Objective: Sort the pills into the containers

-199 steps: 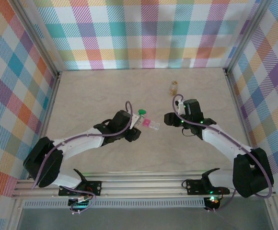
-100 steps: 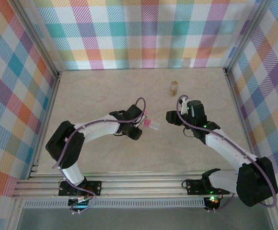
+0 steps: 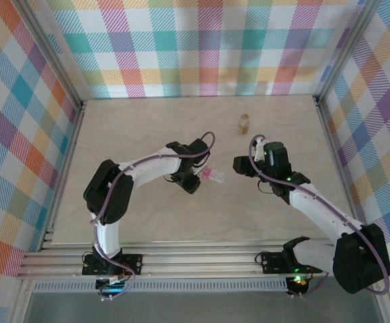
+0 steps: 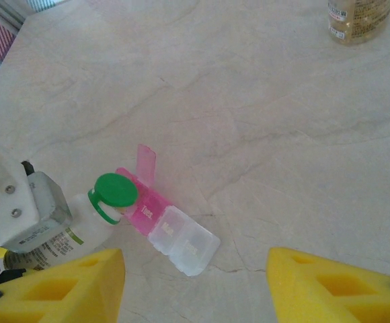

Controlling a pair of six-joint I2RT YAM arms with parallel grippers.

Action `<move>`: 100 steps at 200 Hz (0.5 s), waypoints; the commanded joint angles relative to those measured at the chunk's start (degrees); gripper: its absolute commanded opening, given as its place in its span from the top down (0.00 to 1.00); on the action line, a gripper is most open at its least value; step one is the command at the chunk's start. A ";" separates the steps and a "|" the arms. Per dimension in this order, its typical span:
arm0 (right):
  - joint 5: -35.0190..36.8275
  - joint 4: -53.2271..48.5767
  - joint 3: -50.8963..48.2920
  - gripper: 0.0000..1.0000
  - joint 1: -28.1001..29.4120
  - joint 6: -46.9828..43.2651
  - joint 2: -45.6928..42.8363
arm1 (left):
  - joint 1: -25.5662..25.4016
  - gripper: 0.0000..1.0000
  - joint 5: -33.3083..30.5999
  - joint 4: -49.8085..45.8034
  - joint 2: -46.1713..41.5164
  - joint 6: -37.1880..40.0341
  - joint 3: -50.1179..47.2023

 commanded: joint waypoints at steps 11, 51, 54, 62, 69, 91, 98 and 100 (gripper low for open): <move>-1.62 1.48 -0.43 0.41 -0.29 1.29 -0.98 | 0.73 1.00 -1.35 -8.85 2.44 2.99 5.85; -1.95 1.53 -0.48 0.41 -0.29 1.46 -1.25 | 0.99 1.00 -2.65 -14.55 5.96 5.19 11.61; -1.91 1.51 -0.42 0.40 -0.29 1.46 -1.27 | 1.06 1.00 -2.80 -14.94 6.17 5.36 12.05; -1.90 1.55 -0.41 0.41 -0.29 1.46 -1.26 | 1.15 1.00 -3.11 -16.02 6.75 5.81 13.11; -1.98 1.55 -0.48 0.41 -0.29 1.42 -1.27 | 1.21 1.00 -3.47 -17.07 7.30 6.45 14.20; -2.25 1.64 -0.45 0.41 -0.29 1.55 -1.27 | 1.30 1.00 -5.92 -19.68 8.79 8.04 17.05; -2.28 1.63 -0.41 0.41 -0.29 1.54 -1.19 | 1.28 1.00 -6.11 -20.45 9.19 8.51 17.90; -2.22 1.63 -0.40 0.40 -0.29 1.52 -1.18 | 1.26 1.00 -6.25 -20.65 9.28 8.56 18.11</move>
